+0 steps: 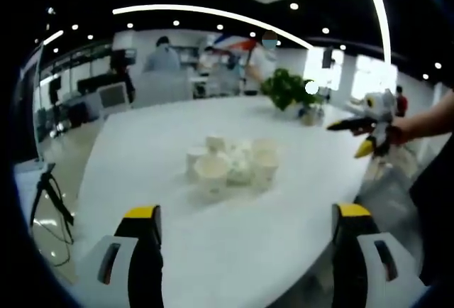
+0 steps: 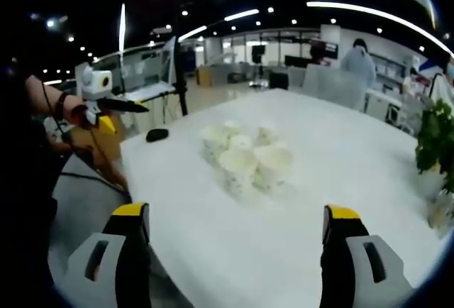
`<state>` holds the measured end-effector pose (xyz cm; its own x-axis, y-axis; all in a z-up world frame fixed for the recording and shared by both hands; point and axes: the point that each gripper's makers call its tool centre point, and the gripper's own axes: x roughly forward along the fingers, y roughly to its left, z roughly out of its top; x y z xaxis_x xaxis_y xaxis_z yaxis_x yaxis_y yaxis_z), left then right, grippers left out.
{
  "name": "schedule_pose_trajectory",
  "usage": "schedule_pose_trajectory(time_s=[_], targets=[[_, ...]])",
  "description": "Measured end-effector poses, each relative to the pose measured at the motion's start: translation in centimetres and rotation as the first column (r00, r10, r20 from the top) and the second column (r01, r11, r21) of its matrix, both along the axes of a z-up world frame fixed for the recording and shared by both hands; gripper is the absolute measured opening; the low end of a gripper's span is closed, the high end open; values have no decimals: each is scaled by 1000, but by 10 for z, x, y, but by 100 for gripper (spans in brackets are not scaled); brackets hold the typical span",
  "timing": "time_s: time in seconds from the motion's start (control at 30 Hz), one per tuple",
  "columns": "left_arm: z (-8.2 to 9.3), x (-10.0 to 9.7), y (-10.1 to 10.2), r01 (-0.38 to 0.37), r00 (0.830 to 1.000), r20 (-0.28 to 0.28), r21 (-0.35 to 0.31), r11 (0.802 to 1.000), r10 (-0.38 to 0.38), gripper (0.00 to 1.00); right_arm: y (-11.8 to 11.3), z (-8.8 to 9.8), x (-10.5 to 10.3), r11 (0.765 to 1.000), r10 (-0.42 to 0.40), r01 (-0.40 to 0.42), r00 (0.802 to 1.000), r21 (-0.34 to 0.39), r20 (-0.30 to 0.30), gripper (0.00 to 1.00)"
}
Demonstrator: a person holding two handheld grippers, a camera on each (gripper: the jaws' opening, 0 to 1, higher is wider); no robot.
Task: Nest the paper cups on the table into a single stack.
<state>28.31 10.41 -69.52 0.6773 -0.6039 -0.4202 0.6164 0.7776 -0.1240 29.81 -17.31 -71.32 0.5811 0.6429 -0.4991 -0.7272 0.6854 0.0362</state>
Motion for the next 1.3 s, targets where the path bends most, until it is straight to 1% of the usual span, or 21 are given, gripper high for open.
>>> schedule_pose_trajectory(time_s=[0.13, 0.23, 0.3, 0.37, 0.47, 0.6, 0.67, 0.7, 0.77, 0.8, 0.97, 1.0, 1.07, 1.13, 1.23, 1.3], targets=[[-1, 4, 0, 5, 1000, 2, 8, 1000, -5, 100, 2, -2, -2, 1000, 2, -2, 1000, -1, -14, 100], [-1, 7, 0, 0, 1000, 0, 1, 1000, 0, 100, 3, -3, -2, 1000, 2, -2, 1000, 0, -11, 100], [-1, 8, -2, 6, 1000, 2, -6, 1000, -6, 100, 4, -3, -2, 1000, 5, -5, 1000, -4, -13, 100], [-3, 7, -4, 12, 1000, -3, 1, 1000, -12, 100, 4, -3, -1, 1000, 6, -6, 1000, 0, -4, 100], [-3, 6, -5, 20, 1000, -5, 8, 1000, -20, 100, 4, -3, 1, 1000, 1, -1, 1000, 3, -8, 100], [-6, 8, -2, 7, 1000, -13, -2, 1000, -7, 100, 3, -4, 1, 1000, -2, 2, 1000, 5, -11, 100], [-9, 11, 1, -1, 1000, -26, -7, 1000, 1, 98, 3, -5, 1, 1000, -3, 3, 1000, 4, -13, 100], [-11, 12, 1, -5, 999, -33, -5, 1000, 5, 99, 2, -6, 1, 1000, -4, 4, 1000, 0, -13, 100], [-12, 14, 1, 1, 1000, -27, 11, 1000, -1, 99, 3, -7, -1, 1000, -4, 3, 1000, -7, -17, 100], [-12, 16, 2, 3, 1000, -19, 14, 1000, -3, 99, 4, -7, -3, 1000, -2, 2, 1000, -3, -20, 100], [-20, 29, 3, 2, 1000, -28, 20, 1000, -1, 97, 5, -10, -7, 1000, 2, -2, 1000, -8, -27, 100], [-21, 32, 2, 4, 999, -33, 15, 1000, -3, 97, 5, -10, -8, 1000, 0, 0, 1000, -8, -31, 100], [-23, 36, -1, 15, 1000, -27, 14, 1000, -15, 96, 5, -10, -8, 1000, -5, 5, 1000, -8, -30, 100], [-28, 41, -4, 29, 999, -26, 29, 999, -28, 96, 4, -12, -9, 1000, -17, 17, 999, 1, -41, 100], [-30, 50, -9, 45, 999, -14, 21, 999, -45, 94, 6, -12, -11, 1000, -24, 24, 999, 6, -42, 100], [-31, 57, -11, 39, 999, -9, 4, 999, -39, 94, 7, -13, -13, 1000, -23, 23, 999, 2, -44, 100]])
